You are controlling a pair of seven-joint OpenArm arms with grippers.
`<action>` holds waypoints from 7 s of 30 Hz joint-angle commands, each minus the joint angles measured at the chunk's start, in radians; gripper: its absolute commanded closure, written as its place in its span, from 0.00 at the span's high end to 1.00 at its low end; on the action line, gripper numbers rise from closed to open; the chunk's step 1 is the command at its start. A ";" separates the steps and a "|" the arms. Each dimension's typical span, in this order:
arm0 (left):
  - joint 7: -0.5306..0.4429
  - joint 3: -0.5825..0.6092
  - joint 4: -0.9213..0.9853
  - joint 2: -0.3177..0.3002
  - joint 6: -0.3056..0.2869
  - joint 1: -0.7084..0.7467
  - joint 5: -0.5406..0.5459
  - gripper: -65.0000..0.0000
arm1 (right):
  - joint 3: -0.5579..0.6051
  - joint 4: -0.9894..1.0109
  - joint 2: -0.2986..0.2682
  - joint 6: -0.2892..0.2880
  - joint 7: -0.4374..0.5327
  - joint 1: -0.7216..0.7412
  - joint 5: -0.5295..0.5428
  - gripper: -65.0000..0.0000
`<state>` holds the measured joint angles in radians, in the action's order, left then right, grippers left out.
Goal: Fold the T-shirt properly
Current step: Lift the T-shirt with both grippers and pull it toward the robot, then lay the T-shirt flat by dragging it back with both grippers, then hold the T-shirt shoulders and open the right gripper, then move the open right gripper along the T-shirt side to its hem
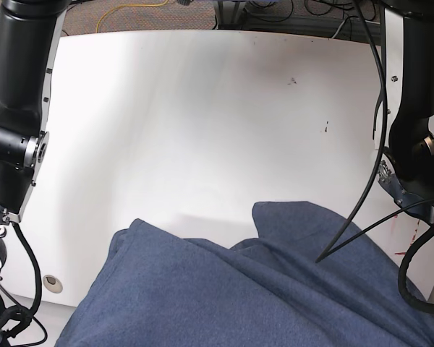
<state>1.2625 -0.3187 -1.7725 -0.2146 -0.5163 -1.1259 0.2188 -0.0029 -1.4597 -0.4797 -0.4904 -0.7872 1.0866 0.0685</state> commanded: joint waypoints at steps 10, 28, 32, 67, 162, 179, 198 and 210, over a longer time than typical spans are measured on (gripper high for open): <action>-0.039 -0.001 -0.010 -0.010 -0.003 0.097 -0.011 0.00 | -0.010 -0.149 -0.040 0.022 -0.010 -0.159 -0.022 0.05; -0.022 -0.119 -0.157 -0.013 -0.101 0.582 -0.002 0.00 | -0.271 -0.442 0.098 0.022 -0.013 -0.796 -0.020 0.05; 0.003 -0.139 -0.175 -0.010 -0.126 0.671 -0.002 0.00 | -0.305 -0.470 0.135 0.022 -0.008 -0.889 -0.020 0.05; -0.027 -0.204 -0.181 -0.035 -0.182 1.302 -0.011 0.00 | -0.398 -0.477 0.329 0.022 0.042 -1.417 -0.020 0.05; -0.028 -0.201 -0.181 -0.047 -0.182 1.426 -0.005 0.00 | -0.397 -0.442 0.398 0.029 0.042 -1.486 -0.012 0.85; -0.028 -0.201 -0.181 -0.047 -0.182 1.424 -0.005 0.00 | -0.460 -0.487 0.433 0.022 0.038 -1.365 -0.016 0.90; -0.028 -0.202 -0.181 -0.047 -0.182 1.424 -0.005 0.00 | -0.455 -0.319 0.408 0.022 0.027 -1.150 -0.019 0.90; -0.028 -0.205 -0.183 -0.045 -0.182 1.424 -0.005 0.00 | -0.451 -0.163 0.407 0.022 0.030 -1.029 -0.020 0.90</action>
<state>1.2404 -0.5171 -1.9366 -0.2470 -0.6975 0.3019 0.2108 -0.4526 -1.6459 -0.0589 -0.4706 -0.7898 -0.0124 0.0311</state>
